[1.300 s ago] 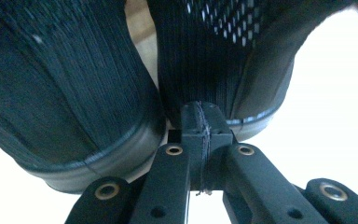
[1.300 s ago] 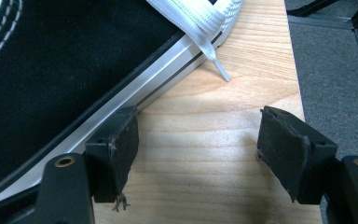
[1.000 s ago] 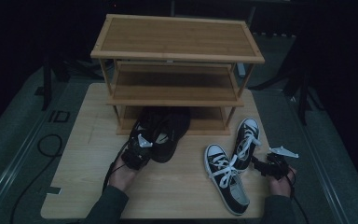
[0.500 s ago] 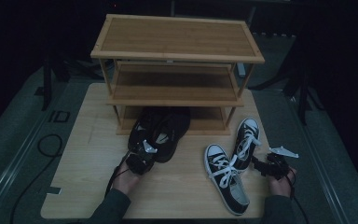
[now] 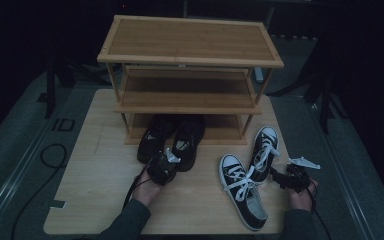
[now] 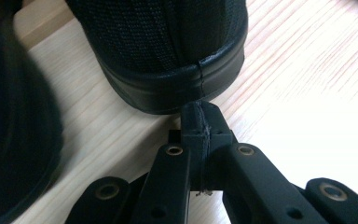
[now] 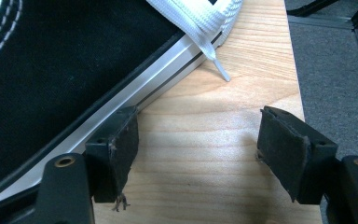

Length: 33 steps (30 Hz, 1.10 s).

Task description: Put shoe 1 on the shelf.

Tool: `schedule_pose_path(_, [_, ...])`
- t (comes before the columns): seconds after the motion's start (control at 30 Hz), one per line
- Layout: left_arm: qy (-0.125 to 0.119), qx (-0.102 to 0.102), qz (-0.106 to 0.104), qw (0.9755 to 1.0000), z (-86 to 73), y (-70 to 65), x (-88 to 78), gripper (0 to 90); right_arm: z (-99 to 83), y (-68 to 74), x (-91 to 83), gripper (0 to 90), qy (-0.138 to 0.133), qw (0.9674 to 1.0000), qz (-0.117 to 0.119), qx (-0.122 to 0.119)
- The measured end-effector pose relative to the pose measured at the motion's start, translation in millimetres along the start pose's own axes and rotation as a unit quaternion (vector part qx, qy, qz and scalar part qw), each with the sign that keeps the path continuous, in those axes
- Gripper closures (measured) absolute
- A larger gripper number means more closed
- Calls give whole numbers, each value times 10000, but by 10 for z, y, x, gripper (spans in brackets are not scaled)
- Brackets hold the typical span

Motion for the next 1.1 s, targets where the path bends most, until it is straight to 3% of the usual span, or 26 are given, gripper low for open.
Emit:
schedule_pose_path(0.17, [-21, 143, 7, 9999, 102, -70, 50, 896, 0, 0, 0, 289, 0, 10000, 1, -1])
schedule_pose_path(0.47, [-155, 168, -10, 9997, 292, -99, 67, 896, 0, -1, 0, 289, 2, 10000, 0, -5])
schedule_pose_path(0.63, [-15, 385, -48, 9992, 298, -191, 120, 895, 0, -1, 0, 289, 1, 10000, 1, -3])
schedule_pose_path(0.77, [130, 448, -41, 9989, 272, -213, 206, 895, 0, 0, 0, 289, 1, 10000, 1, -4])
schedule_pose_path(1.1, [71, 536, -16, 9985, 428, -230, 264, 897, 1, -1, 0, 289, 3, 10000, 2, -5])
Point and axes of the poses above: each handheld gripper's, and its own axes: x roughly forward along the jaws, z roughly out of its top, y roughly to its left, the point moved 3 cm from there along x, roughly forward along the jaws, and after that the axes turned 4 degrees about x, right-handed, at the moved point
